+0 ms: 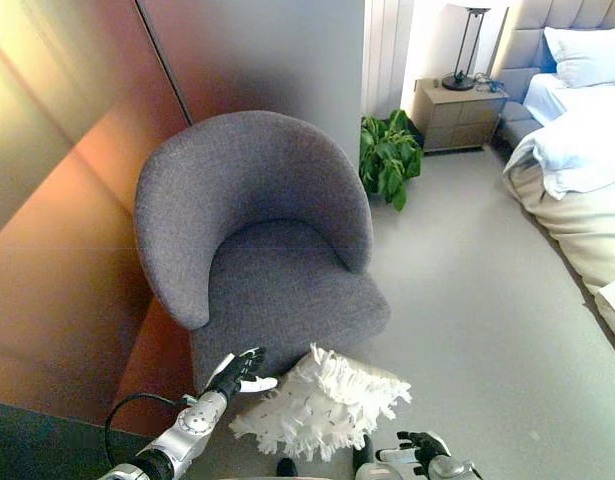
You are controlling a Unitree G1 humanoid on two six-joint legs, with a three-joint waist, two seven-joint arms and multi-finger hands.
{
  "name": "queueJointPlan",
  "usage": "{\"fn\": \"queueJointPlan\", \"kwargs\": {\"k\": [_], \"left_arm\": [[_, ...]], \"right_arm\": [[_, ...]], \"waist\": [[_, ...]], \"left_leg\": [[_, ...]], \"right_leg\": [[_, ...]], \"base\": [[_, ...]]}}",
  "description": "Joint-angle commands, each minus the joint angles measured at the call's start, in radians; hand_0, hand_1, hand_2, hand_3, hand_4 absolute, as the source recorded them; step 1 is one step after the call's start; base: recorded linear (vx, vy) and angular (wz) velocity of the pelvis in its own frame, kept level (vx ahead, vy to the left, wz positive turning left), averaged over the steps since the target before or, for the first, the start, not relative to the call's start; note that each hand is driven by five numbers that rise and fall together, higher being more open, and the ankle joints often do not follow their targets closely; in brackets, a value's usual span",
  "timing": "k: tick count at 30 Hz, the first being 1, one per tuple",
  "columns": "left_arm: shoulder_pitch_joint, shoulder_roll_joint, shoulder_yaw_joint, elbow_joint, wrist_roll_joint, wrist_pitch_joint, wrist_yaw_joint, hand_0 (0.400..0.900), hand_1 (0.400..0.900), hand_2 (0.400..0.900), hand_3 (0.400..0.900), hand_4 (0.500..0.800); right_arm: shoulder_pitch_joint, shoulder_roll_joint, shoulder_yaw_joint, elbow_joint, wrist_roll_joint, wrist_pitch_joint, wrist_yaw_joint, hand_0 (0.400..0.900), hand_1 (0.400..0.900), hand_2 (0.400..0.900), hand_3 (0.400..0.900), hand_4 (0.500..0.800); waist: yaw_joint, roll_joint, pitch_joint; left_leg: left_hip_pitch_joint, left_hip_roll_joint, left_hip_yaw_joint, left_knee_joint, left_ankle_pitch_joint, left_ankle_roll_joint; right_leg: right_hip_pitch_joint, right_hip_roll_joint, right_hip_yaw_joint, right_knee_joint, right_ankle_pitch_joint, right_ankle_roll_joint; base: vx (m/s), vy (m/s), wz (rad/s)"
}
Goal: Pick up the pillow and put it on the sofa.
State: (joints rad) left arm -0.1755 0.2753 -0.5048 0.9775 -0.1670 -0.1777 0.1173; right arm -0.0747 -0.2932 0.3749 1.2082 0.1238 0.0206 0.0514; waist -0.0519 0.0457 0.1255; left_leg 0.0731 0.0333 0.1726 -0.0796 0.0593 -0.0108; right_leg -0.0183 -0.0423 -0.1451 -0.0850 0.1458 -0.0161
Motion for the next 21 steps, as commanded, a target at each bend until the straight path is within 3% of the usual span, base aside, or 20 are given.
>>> {"fn": "queueJointPlan", "kwargs": {"k": [1, 6, 21], "left_arm": [[-0.076, 0.001, 0.051, 0.003, 0.042, -0.068, 0.027, 0.900, 0.900, 0.900, 0.900, 0.800], [-0.108, 0.003, 0.031, 0.010, 0.020, -0.060, 0.045, 0.900, 0.900, 0.900, 0.900, 0.800], [-0.297, 0.006, -0.027, 0.023, -0.022, -0.055, 0.132, 0.900, 0.900, 0.900, 0.900, 0.800]], "right_arm": [[-0.048, -0.007, -0.012, 0.034, -0.015, -0.025, -0.001, 0.900, 0.900, 0.900, 0.900, 0.800], [-0.083, -0.017, 0.007, 0.018, 0.004, -0.032, -0.005, 0.900, 0.900, 0.900, 0.900, 0.800], [-0.294, -0.024, 0.098, -0.042, 0.044, -0.020, -0.050, 0.900, 0.900, 0.900, 0.900, 0.800]], "waist": [[0.005, -0.022, 0.009], [-0.003, -0.022, 0.047], [-0.048, -0.026, 0.261]], "left_leg": [[-0.021, 0.010, -0.047, 0.078, -0.089, -0.014], [-0.050, 0.015, -0.040, 0.087, -0.086, -0.015], [-0.248, 0.024, 0.003, 0.160, -0.056, -0.019]], "right_leg": [[0.042, -0.049, 0.022, 0.112, -0.170, 0.109], [0.008, -0.050, 0.033, 0.126, -0.170, 0.110], [-0.218, -0.052, 0.106, 0.179, -0.111, 0.109]], "base": [[0.00, 0.000, 0.00], [-0.06, -0.003, -0.06], [-0.12, 0.008, -0.10]]}}
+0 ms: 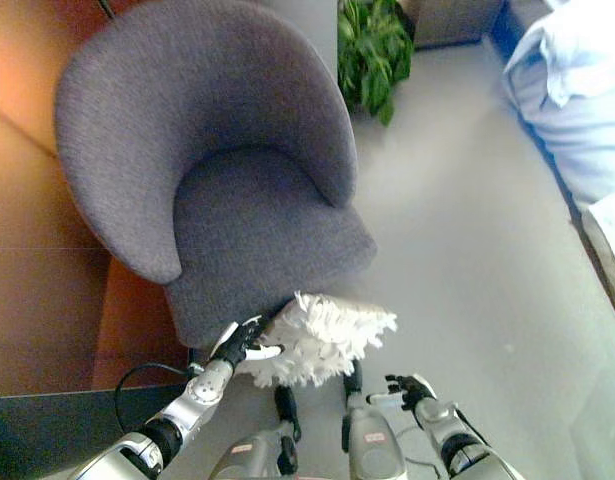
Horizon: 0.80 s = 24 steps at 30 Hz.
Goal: Pick up the pillow and put it on the sofa.
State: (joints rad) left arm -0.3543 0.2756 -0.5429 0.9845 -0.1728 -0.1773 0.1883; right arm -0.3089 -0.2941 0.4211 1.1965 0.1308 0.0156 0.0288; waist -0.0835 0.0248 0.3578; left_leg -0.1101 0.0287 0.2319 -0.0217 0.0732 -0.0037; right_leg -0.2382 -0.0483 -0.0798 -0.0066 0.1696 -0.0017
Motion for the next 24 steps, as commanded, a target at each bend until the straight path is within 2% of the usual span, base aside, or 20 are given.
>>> {"fn": "queueJointPlan", "kwargs": {"k": [1, 15, 24], "left_arm": [[-0.129, 0.007, 0.008, 0.016, -0.021, -0.056, 0.070, 0.900, 0.900, 0.900, 0.900, 0.800], [-0.298, 0.036, -0.011, 0.037, -0.011, -0.028, 0.165, 0.900, 0.900, 0.900, 0.900, 0.800], [-0.353, 0.042, -0.025, 0.041, -0.013, -0.009, 0.150, 0.900, 0.900, 0.900, 0.900, 0.800]], "right_arm": [[-0.066, -0.024, 0.057, -0.036, 0.043, -0.014, -0.031, 0.900, 0.900, 0.900, 0.900, 0.800], [-0.144, -0.030, 0.100, -0.093, 0.107, -0.004, -0.073, 0.900, 0.900, 0.900, 0.900, 0.800], [-0.173, -0.023, 0.112, -0.132, 0.139, -0.004, -0.106, 0.900, 0.900, 0.900, 0.900, 0.800]], "waist": [[-0.018, -0.006, 0.040], [-0.046, -0.024, 0.149], [-0.056, -0.027, 0.162]], "left_leg": [[-0.076, 0.028, -0.056, 0.109, -0.069, -0.027], [-0.194, 0.047, -0.036, 0.184, -0.060, -0.050], [-0.244, 0.052, -0.026, 0.192, -0.049, -0.061]], "right_leg": [[-0.008, -0.046, 0.042, 0.103, -0.132, 0.094], [-0.128, -0.057, 0.052, 0.145, -0.107, 0.088], [-0.187, -0.060, 0.048, 0.154, -0.096, 0.088]], "base": [[-0.05, -0.003, -0.06], [-0.03, -0.011, -0.02], [0.00, 0.000, 0.00]]}}
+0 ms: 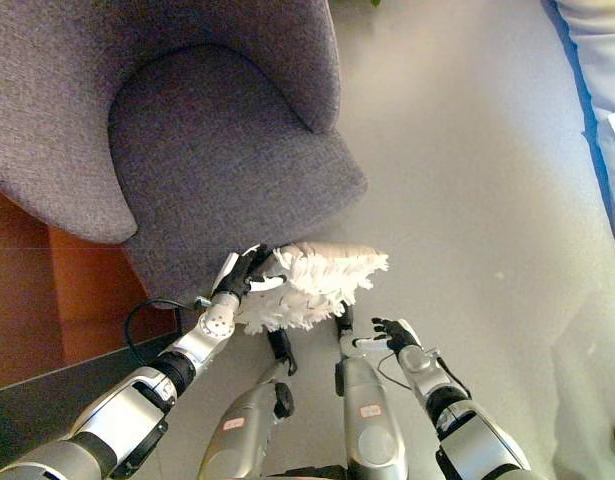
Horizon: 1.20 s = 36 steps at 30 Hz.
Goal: Pick up the pillow and put it on the sofa.
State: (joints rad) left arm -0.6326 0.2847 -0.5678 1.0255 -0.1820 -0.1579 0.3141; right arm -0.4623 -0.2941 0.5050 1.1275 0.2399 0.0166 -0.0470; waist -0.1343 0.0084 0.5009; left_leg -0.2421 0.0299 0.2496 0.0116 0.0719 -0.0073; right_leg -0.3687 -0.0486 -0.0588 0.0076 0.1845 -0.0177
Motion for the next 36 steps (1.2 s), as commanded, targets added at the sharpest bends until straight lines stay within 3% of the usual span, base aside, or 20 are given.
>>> {"fn": "queueJointPlan", "kwargs": {"k": [1, 23, 31, 32, 34, 36], "left_arm": [[-0.080, 0.033, -0.002, 0.001, -0.005, -0.025, 0.021, 0.900, 0.900, 0.900, 0.900, 0.800], [-0.161, 0.020, -0.012, 0.069, 0.010, 0.028, 0.007, 0.900, 0.900, 0.900, 0.900, 0.800], [-0.182, 0.022, -0.015, 0.055, 0.020, 0.021, 0.020, 0.900, 0.900, 0.900, 0.900, 0.800], [-0.185, 0.024, -0.017, 0.056, 0.023, 0.024, 0.019, 0.588, 0.588, 0.588, 0.588, 0.613], [-0.191, 0.027, -0.018, 0.056, 0.029, 0.021, 0.009, 0.400, 0.400, 0.400, 0.400, 0.500], [-0.198, 0.029, -0.024, 0.056, 0.033, 0.021, 0.014, 0.400, 0.400, 0.400, 0.400, 0.500]], "right_arm": [[-0.022, -0.022, 0.027, -0.065, 0.032, -0.006, -0.032, 0.900, 0.900, 0.900, 0.900, 0.800], [-0.076, -0.018, 0.055, -0.143, 0.094, 0.026, -0.088, 0.900, 0.900, 0.900, 0.900, 0.800], [-0.078, -0.022, 0.063, -0.170, 0.105, 0.027, -0.094, 0.900, 0.900, 0.900, 0.900, 0.800], [-0.079, -0.021, 0.065, -0.171, 0.107, 0.026, -0.094, 0.900, 0.900, 0.900, 0.900, 0.800], [-0.080, -0.021, 0.066, -0.176, 0.109, 0.027, -0.095, 0.900, 0.900, 0.900, 0.900, 0.800], [-0.080, -0.021, 0.068, -0.176, 0.110, 0.023, -0.094, 0.900, 0.900, 0.900, 0.900, 0.800]], "waist": [[-0.006, -0.012, 0.019], [-0.032, -0.034, 0.019], [-0.037, -0.040, 0.019], [-0.037, -0.040, 0.019], [-0.038, -0.040, 0.019], [-0.040, -0.040, 0.019]], "left_leg": [[-0.115, 0.051, -0.043, 0.158, -0.046, -0.058], [-0.249, 0.071, -0.012, 0.194, -0.030, -0.074], [-0.290, 0.076, -0.015, 0.204, -0.025, -0.078], [-0.293, 0.076, -0.016, 0.205, -0.025, -0.078], [-0.299, 0.077, -0.017, 0.208, -0.024, -0.079], [-0.304, 0.078, -0.019, 0.210, -0.023, -0.080]], "right_leg": [[-0.060, -0.060, 0.026, 0.140, -0.109, 0.105], [-0.208, -0.058, 0.031, 0.169, -0.084, 0.110], [-0.249, -0.053, 0.034, 0.179, -0.081, 0.109], [-0.252, -0.053, 0.034, 0.181, -0.081, 0.109], [-0.259, -0.052, 0.035, 0.184, -0.080, 0.109], [-0.263, -0.052, 0.035, 0.185, -0.078, 0.109]], "base": [[0.00, 0.000, 0.00], [0.00, -0.008, 0.00], [0.00, 0.000, 0.00], [0.00, 0.000, 0.00], [0.00, 0.000, 0.00], [0.00, 0.000, 0.00]]}}
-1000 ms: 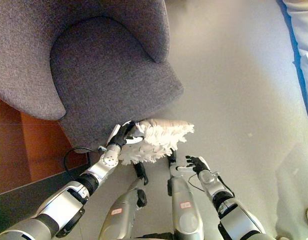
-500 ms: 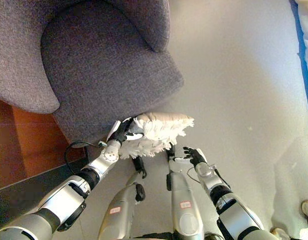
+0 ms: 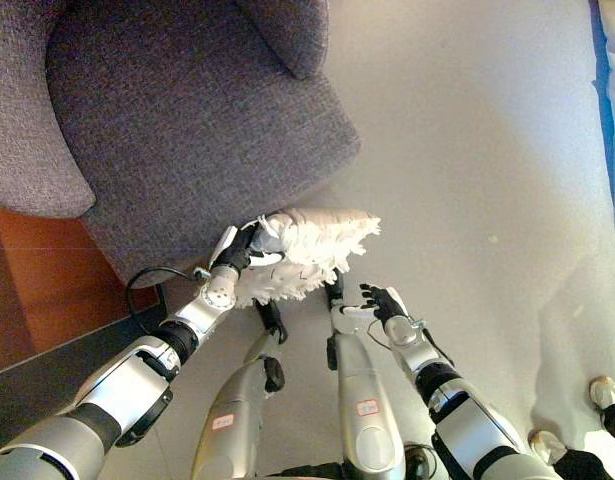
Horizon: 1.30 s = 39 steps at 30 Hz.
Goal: Pick up the pillow and put it on the sofa.
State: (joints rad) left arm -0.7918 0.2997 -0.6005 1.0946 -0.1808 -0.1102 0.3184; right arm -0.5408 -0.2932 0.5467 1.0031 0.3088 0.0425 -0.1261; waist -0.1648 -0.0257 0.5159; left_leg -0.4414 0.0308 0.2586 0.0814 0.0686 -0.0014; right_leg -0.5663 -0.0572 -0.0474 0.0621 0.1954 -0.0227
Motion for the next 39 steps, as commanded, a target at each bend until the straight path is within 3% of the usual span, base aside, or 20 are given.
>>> {"fn": "queueJointPlan", "kwargs": {"k": [1, 17, 24, 28, 35, 39], "left_arm": [[-0.040, 0.015, 0.009, -0.010, 0.028, -0.030, 0.009, 0.400, 0.400, 0.400, 0.400, 0.500], [-0.059, 0.026, 0.015, -0.002, 0.019, -0.031, -0.005, 0.400, 0.400, 0.400, 0.400, 0.500], [-0.044, 0.026, 0.018, -0.016, 0.005, -0.059, -0.009, 0.400, 0.400, 0.400, 0.400, 0.500], [-0.021, 0.021, 0.017, -0.031, 0.012, -0.083, -0.005, 0.400, 0.400, 0.400, 0.400, 0.500], [0.024, 0.024, 0.023, -0.091, -0.011, -0.083, -0.027, 0.400, 0.400, 0.400, 0.400, 0.500], [0.081, 0.026, 0.018, -0.143, -0.001, -0.075, -0.044, 0.400, 0.400, 0.400, 0.400, 0.500]], "right_arm": [[-0.003, -0.022, 0.027, -0.052, 0.041, -0.002, -0.016, 0.900, 0.900, 0.900, 0.900, 0.800], [0.007, -0.020, 0.027, -0.053, 0.045, -0.006, -0.017, 0.900, 0.900, 0.900, 0.900, 0.800], [0.017, -0.019, 0.023, -0.041, 0.039, -0.007, -0.007, 0.900, 0.900, 0.900, 0.900, 0.800], [0.034, -0.023, 0.010, 0.000, 0.021, -0.008, 0.023, 0.900, 0.900, 0.900, 0.900, 0.800], [0.091, -0.033, -0.023, 0.074, -0.033, -0.021, 0.078, 0.900, 0.900, 0.900, 0.900, 0.800], [0.158, -0.036, -0.043, 0.104, -0.050, -0.022, 0.099, 0.900, 0.900, 0.900, 0.900, 0.800]], "waist": [[-0.010, -0.005, 0.004], [-0.015, -0.003, 0.004], [-0.009, 0.001, 0.004], [-0.001, 0.004, 0.004], [0.012, 0.019, 0.004], [0.022, 0.029, -0.041]], "left_leg": [[-0.105, 0.077, -0.029, 0.140, -0.019, -0.087], [-0.101, 0.082, -0.033, 0.148, -0.022, -0.088], [-0.063, 0.076, -0.044, 0.137, -0.029, -0.085], [0.001, 0.069, -0.056, 0.127, -0.039, -0.082], [0.131, 0.062, -0.074, 0.113, -0.058, -0.077], [0.196, 0.053, -0.082, 0.081, -0.063, -0.073]], "right_leg": [[-0.066, -0.044, 0.023, 0.130, -0.090, 0.114], [-0.063, -0.050, 0.023, 0.136, -0.093, 0.113], [-0.025, -0.050, 0.022, 0.132, -0.103, 0.112], [0.038, -0.054, 0.015, 0.124, -0.113, 0.111], [0.182, -0.064, -0.003, 0.106, -0.136, 0.107], [0.251, -0.064, -0.014, 0.081, -0.146, 0.107]], "base": [[0.00, 0.000, 0.00], [0.00, 0.000, 0.00], [0.00, 0.000, 0.00], [0.00, 0.000, 0.00], [0.03, 0.032, 0.07], [0.06, 0.023, 0.11]]}}
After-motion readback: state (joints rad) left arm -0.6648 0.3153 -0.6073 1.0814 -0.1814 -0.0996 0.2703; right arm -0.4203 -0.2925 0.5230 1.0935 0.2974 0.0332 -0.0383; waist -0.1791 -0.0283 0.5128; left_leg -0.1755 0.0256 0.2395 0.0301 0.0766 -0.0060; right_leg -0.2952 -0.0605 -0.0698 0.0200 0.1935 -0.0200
